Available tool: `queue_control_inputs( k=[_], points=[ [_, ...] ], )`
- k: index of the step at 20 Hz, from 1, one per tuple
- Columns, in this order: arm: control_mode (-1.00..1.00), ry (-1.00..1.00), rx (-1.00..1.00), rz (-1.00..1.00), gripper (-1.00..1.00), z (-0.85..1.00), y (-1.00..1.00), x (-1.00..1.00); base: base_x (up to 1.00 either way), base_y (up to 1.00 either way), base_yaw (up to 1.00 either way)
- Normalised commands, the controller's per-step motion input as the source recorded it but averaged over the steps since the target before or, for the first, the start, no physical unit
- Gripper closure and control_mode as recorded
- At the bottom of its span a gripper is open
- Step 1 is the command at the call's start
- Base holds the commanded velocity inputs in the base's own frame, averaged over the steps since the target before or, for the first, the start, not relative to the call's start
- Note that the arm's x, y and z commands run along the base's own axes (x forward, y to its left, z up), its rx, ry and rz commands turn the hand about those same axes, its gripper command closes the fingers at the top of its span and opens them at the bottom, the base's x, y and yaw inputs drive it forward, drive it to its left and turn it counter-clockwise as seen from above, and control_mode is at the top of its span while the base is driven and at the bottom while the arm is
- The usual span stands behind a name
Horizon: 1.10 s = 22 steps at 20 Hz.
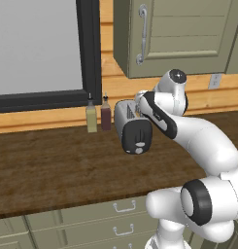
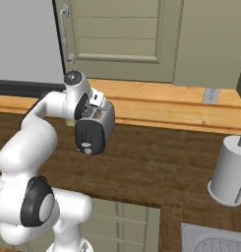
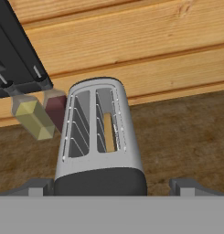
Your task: Start the toaster. Once the lever pops up, take the bread to the plate on the dining counter.
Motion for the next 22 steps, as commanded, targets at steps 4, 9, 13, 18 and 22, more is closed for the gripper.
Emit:
queue_control_inputs(
  k=[4, 9, 13, 18, 22],
  points=[
    [-1.0, 0.0, 0.0, 0.0, -1.0, 0.0, 0.0, 0.0, 0.0, 0.0, 0.0],
    [-1.0, 0.0, 0.0, 0.0, -1.0, 0.0, 0.0, 0.0, 0.0, 0.0, 0.0],
    [-1.0, 0.0, 0.0, 0.0, -1.0, 0.0, 0.0, 0.0, 0.0, 0.0, 0.0],
    [-1.0, 0.0, 0.0, 0.0, -1.0, 0.0, 0.0, 0.0, 0.0, 0.0, 0.0],
    [-1.0, 0.0, 0.0, 0.0, -1.0, 0.0, 0.0, 0.0, 0.0, 0.0, 0.0]
  ],
)
